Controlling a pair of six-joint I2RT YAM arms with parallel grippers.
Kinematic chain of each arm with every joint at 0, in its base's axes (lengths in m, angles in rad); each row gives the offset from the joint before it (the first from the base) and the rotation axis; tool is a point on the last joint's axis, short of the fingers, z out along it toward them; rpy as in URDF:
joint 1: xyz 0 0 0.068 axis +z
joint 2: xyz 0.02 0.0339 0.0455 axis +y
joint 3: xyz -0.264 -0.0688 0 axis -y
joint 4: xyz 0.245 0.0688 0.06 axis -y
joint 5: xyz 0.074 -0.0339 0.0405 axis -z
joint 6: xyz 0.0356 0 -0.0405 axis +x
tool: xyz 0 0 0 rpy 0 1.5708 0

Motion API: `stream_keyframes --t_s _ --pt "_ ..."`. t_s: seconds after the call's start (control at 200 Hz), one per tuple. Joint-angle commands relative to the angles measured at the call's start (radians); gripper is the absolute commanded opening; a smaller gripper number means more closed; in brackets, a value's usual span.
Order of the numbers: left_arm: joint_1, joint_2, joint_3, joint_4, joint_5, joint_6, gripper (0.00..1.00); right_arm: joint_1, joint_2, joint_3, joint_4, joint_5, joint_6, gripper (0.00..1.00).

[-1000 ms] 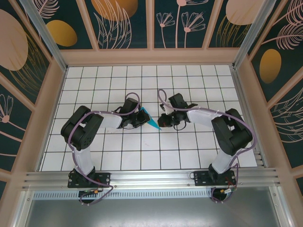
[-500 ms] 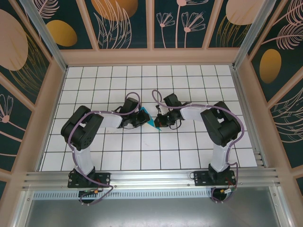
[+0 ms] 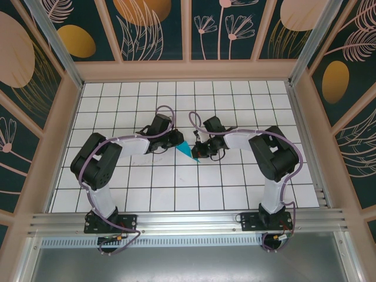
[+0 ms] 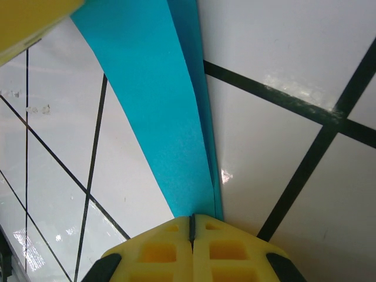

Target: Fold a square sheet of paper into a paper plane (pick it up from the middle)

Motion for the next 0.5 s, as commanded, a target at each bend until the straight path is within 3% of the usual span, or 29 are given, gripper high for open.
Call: stream_keyframes --t_s 0.0,0.495 --pt "0.015 0.013 0.010 -0.033 -0.029 0.049 0.17 -0.013 0.062 -0.020 -0.090 0.089 -0.015 0.05" --pt "0.055 0.070 -0.005 0.009 -0.003 0.052 0.16 -0.013 0.078 -0.023 -0.106 0.093 -0.017 0.05"
